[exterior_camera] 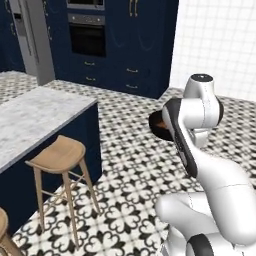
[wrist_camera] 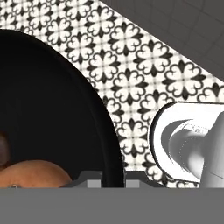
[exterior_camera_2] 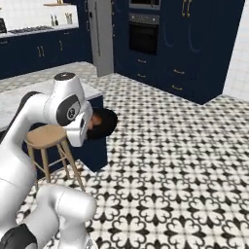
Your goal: Pick the chicken drumstick and onion from their plates and place them in the bowl. Then put the bowl in the fridge.
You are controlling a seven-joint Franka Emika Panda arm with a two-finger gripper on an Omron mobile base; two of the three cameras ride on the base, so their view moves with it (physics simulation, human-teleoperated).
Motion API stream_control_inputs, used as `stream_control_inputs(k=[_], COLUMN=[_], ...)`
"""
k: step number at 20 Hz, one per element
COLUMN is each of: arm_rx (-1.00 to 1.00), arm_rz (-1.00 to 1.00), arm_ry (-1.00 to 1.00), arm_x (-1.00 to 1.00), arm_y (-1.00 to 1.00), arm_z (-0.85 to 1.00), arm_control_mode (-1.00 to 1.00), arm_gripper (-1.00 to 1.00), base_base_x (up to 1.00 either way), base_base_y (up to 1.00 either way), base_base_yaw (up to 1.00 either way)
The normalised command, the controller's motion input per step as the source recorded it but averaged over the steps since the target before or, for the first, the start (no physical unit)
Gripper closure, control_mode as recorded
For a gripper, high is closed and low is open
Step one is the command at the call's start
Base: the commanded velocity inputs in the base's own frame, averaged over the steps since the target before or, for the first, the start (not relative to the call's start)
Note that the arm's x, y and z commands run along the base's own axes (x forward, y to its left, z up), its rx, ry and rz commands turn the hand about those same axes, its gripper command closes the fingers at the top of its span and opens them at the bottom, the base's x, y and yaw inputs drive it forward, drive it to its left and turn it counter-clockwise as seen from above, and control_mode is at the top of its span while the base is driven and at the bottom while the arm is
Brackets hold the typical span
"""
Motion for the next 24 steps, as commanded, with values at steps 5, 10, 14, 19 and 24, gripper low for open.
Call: stream_control_inputs(k=[5, 10, 14, 19, 24], arm_rx=[0.00, 0.00, 0.00, 0.00, 0.00], arm_rz=[0.00, 0.00, 0.00, 0.00, 0.00], arm_ry=[0.00, 0.00, 0.00, 0.00, 0.00], arm_x=[0.00, 0.00, 0.00, 0.00, 0.00], arm_y=[0.00, 0.00, 0.00, 0.00, 0.00], arm_z=[0.00, 0.00, 0.00, 0.00, 0.00], arm_control_mode=[1.00, 1.00, 1.00, 1.00, 1.00], arm_gripper=[1.00, 1.00, 1.00, 1.00, 1.00], base_base_x=[1.00, 1.00, 0.99, 0.88, 0.66], base_base_y=[-0.34, -0.64, -0.28, -0.34, -0.60], base_base_yaw=[0.00, 0.09, 0.62, 0.67, 0.57])
